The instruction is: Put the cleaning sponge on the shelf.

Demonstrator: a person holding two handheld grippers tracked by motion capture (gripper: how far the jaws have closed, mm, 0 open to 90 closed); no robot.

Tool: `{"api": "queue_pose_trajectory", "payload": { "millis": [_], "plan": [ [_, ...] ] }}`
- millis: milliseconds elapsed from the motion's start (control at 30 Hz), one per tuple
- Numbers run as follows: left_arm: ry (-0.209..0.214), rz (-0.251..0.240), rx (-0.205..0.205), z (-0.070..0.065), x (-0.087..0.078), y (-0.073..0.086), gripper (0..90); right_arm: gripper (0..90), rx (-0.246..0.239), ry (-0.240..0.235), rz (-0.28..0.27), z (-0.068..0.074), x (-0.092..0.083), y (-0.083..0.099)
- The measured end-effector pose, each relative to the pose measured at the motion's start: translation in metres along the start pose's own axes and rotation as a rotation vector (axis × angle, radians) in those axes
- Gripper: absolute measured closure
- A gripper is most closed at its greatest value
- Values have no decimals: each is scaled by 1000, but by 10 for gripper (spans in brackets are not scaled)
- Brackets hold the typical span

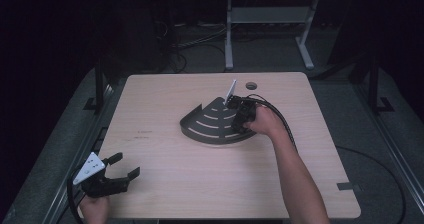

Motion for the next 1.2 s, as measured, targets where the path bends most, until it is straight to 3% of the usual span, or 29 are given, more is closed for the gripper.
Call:
{"api": "queue_pose_trajectory", "payload": {
  "millis": [733, 1200],
  "plan": [
    [3, 7, 8, -2, 1, 0, 137, 182, 11, 20, -44, -1, -23, 10],
    [3, 3, 8, -2, 0, 0, 137, 173, 20, 18, -77, 0, -37, 27]
  ]
}}
Point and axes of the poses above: each handheld gripper's, and its own axes: x roughly forward along the jaws, y roughly out of its underside, z roughly to its left, the point moved 10 cm from there along x, roughly forward along the jaws, and after that the axes turned 11 degrees about z, right-handed, at the moved point
